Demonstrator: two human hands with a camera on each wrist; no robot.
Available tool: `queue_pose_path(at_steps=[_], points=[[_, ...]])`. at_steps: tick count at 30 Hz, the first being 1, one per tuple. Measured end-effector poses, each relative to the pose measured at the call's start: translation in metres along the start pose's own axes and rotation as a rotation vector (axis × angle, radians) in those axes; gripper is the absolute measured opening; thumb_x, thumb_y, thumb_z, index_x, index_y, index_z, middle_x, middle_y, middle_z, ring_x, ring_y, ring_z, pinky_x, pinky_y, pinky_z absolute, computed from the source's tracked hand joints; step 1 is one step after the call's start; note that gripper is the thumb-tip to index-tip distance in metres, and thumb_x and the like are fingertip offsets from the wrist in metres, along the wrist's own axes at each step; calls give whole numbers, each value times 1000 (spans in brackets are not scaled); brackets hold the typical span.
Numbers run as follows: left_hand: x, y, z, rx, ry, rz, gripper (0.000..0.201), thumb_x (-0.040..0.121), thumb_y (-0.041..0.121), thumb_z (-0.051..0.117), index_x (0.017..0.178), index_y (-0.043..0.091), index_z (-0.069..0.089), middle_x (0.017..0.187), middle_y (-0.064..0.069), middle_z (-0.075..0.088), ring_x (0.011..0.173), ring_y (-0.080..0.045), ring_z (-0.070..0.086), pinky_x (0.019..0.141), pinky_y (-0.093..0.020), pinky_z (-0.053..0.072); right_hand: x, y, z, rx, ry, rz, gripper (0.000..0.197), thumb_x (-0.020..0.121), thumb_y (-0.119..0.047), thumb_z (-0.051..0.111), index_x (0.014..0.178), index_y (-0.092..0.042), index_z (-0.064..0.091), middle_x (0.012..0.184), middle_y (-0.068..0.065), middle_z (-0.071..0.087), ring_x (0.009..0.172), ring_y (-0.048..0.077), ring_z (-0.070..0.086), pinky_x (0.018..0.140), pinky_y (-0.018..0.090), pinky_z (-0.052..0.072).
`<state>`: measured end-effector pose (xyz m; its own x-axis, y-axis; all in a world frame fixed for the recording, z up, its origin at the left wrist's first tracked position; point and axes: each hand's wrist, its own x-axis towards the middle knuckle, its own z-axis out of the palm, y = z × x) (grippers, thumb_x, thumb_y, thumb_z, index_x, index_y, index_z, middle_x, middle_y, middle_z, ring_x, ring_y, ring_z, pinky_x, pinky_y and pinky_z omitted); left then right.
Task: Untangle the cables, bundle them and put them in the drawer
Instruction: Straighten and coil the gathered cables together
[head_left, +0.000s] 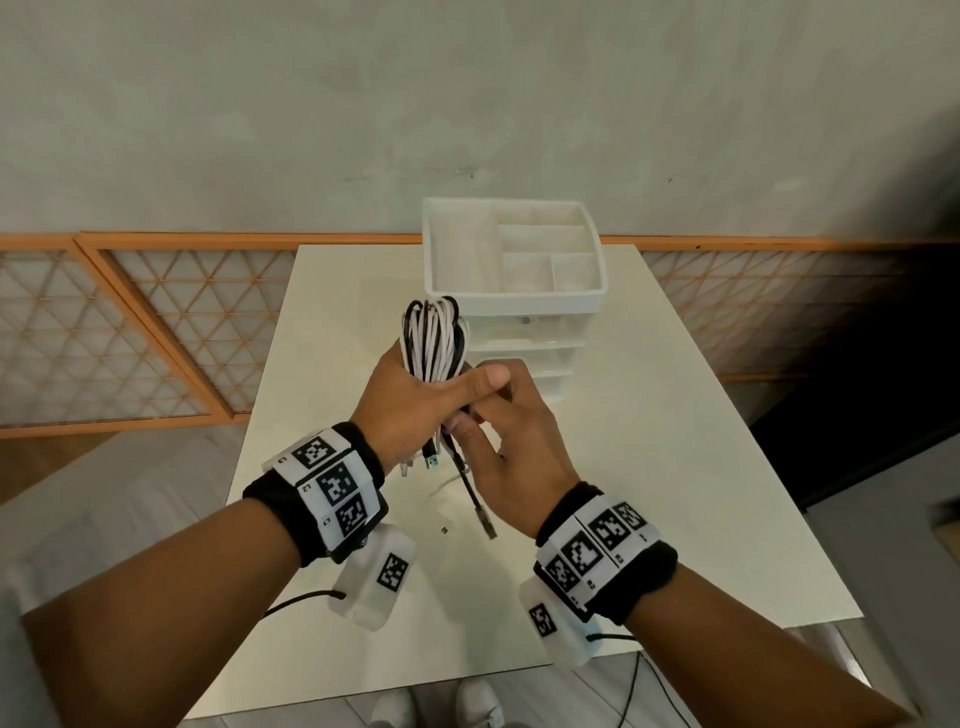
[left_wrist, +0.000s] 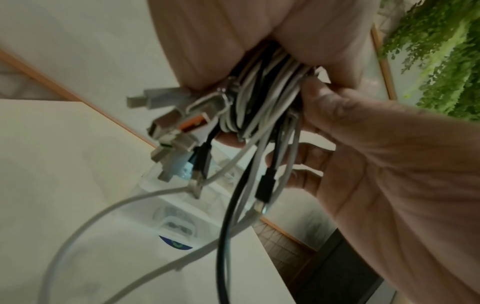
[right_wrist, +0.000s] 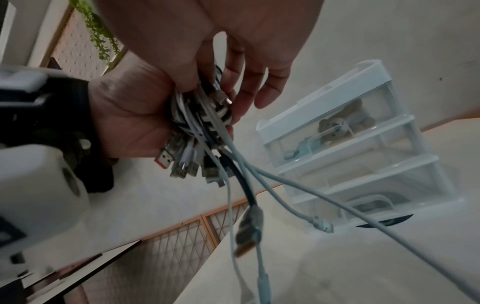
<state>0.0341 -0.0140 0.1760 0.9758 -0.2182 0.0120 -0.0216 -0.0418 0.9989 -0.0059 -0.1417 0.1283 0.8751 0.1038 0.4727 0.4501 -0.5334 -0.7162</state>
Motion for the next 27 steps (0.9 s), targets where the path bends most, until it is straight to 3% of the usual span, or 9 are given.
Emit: queue_pose_path(at_steps=[3,6,9,12,15,18,20,22,27], points=[[3,3,2,-17,133,-25,36,83,20,77,91,-10,59,70,-10,61,57,-14,62,50,-27,52,1,-9,-1,29,-116,67,47,90,-26,66,135,-20,52,129,-3,38,93,9,55,84,33,54],[11,4,1,17,260,-11,23,83,19,72,89,-2,63,72,-15,65,65,-20,64,68,-47,59,-3,-12,4,26,-98,175,71,81,-32,78,137,-20,36,134,-4,34,100,9,58,86,27,52],[11,8,1,8,268,-9,8,78,18,69,73,13,65,79,-24,69,68,-30,67,72,-55,59,0,-9,7,29,-118,374,64,78,-36,81,122,-21,37,117,-8,55,97,5,61,80,21,51],[8,11,7,48,226,33,9,75,19,66,75,11,60,84,-30,65,75,-40,67,73,-56,58,2,0,16,116,-186,455,44,81,-36,75,114,-21,49,98,-9,69,89,7,67,79,31,57],[7,11,6,70,216,55,14,74,20,65,80,7,61,83,-28,66,80,-43,65,72,-55,58,-1,5,21,104,-227,437,19,88,-35,68,96,-19,60,79,0,69,72,15,66,72,38,57],[7,10,-4,71,217,75,6,76,19,66,77,14,63,79,-24,68,74,-42,66,66,-54,59,-7,11,11,66,-233,449,15,92,-34,64,82,-24,59,63,-2,59,52,13,53,53,24,49],[7,11,-9,73,163,85,9,80,12,67,74,18,65,77,-22,69,68,-38,67,56,-45,58,-7,18,2,8,-264,422,25,92,-32,66,70,-32,53,58,-5,54,49,13,49,49,21,43],[3,12,-13,30,-11,62,9,82,5,67,85,13,65,78,-20,68,65,-32,67,54,-33,55,-3,30,-7,-101,-351,394,25,86,-32,73,67,-32,57,58,-6,58,52,10,48,56,21,42],[-4,15,-10,259,-422,-32,18,74,18,76,90,14,69,82,-16,71,81,-33,70,82,-47,58,16,44,-31,-373,-456,380,18,73,-35,74,63,-21,69,68,-1,71,64,18,62,64,30,50]])
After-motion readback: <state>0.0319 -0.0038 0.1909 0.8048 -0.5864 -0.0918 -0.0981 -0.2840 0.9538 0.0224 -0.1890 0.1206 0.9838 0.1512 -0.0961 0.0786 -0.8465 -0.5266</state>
